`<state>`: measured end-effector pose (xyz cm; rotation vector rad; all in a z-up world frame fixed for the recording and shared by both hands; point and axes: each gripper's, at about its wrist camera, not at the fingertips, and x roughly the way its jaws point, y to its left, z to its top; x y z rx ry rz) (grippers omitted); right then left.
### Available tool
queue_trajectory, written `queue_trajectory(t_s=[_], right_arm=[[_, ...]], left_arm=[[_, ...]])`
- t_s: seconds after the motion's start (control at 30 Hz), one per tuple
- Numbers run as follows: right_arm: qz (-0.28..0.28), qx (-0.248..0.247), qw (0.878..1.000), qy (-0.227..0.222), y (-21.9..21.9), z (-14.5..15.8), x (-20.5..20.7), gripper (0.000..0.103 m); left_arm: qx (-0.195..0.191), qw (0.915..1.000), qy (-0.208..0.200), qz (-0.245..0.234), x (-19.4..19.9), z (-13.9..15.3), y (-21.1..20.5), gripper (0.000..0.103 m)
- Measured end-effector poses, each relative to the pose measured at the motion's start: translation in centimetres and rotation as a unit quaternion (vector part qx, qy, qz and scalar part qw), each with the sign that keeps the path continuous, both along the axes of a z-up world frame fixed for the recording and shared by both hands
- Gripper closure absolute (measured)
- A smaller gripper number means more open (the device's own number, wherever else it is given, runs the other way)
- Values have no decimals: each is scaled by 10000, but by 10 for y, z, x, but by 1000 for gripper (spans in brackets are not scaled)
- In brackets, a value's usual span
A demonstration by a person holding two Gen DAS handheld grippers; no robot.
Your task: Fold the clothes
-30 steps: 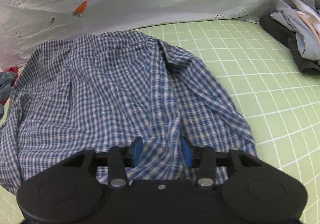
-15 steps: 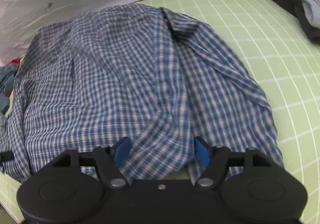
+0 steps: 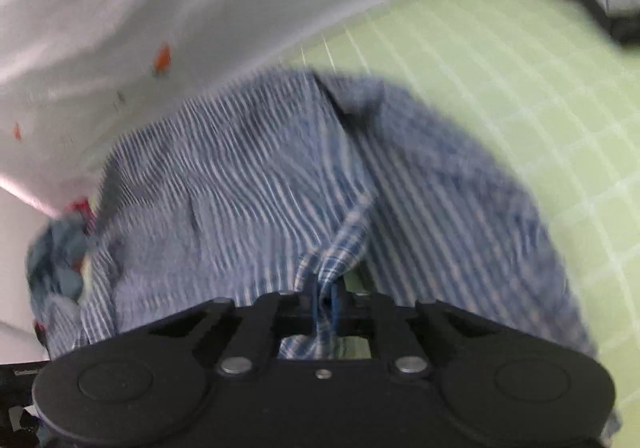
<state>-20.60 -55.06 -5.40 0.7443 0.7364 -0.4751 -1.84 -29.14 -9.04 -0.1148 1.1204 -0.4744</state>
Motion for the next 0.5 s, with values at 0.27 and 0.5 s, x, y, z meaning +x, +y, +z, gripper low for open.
queue_trajectory(t_s=[0.27, 0.5], right_arm=[[156, -793, 9932, -833, -44, 50, 73, 98], [486, -1482, 9875, -233, -71, 8, 178, 97]], left_arm=[[-191, 9928, -1171, 182, 95, 56, -28, 97], [646, 9922, -963, 449, 173, 0, -73, 88]])
